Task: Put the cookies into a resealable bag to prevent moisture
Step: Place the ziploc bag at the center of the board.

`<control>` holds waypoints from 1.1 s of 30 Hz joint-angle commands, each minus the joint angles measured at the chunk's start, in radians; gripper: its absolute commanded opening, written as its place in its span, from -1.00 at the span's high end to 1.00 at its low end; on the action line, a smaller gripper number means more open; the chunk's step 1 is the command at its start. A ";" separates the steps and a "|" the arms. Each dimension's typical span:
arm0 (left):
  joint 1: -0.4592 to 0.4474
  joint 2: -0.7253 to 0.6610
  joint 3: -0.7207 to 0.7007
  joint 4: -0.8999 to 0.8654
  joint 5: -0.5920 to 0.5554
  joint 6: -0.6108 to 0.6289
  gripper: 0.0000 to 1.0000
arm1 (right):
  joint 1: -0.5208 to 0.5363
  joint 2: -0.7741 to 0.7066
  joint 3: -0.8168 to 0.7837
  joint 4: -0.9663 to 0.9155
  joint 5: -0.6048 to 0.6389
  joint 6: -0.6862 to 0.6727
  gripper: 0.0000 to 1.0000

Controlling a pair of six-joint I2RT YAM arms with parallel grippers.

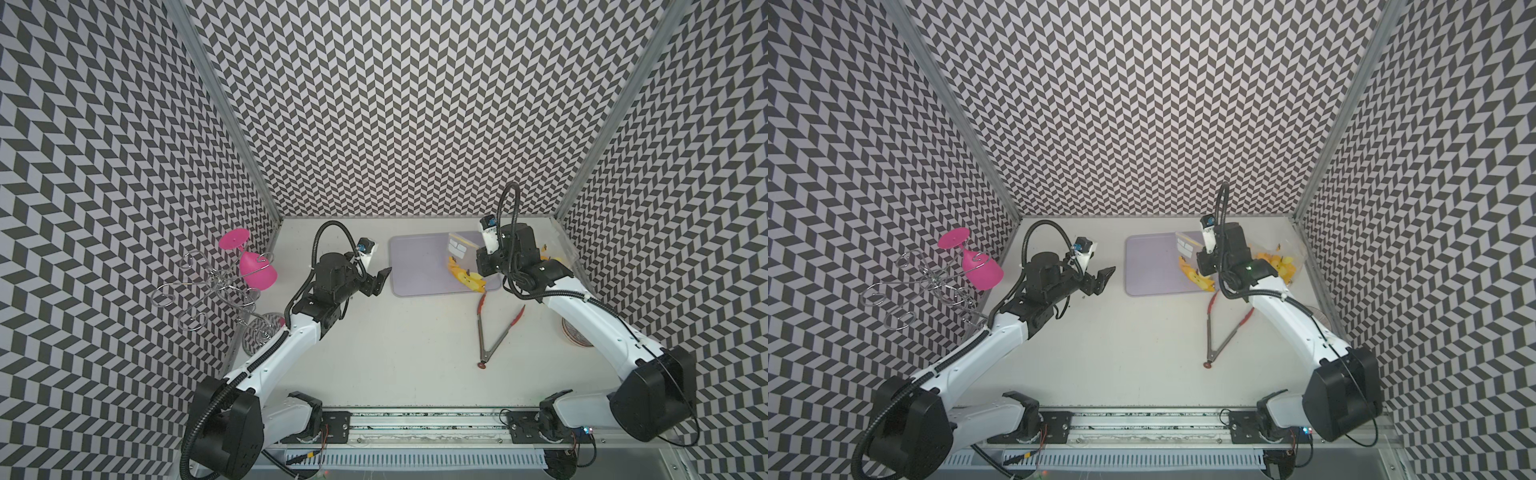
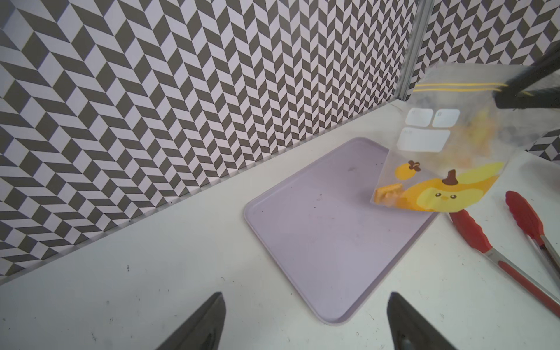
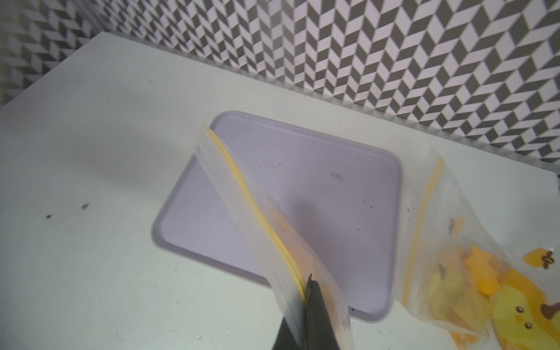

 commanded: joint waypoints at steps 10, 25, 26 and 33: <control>0.001 -0.015 -0.012 0.029 -0.016 -0.014 -0.70 | -0.225 0.120 0.164 0.000 0.246 0.052 1.00; 0.000 0.013 0.007 0.032 -0.045 -0.076 -0.93 | -0.293 0.181 0.144 0.001 0.182 0.052 0.23; 0.001 0.014 0.011 0.031 -0.062 -0.091 -0.97 | -0.293 0.178 0.161 -0.014 0.186 0.062 0.18; 0.057 0.002 0.078 0.007 -0.205 -0.256 -0.99 | -0.292 -0.063 0.057 0.134 0.035 0.090 -0.25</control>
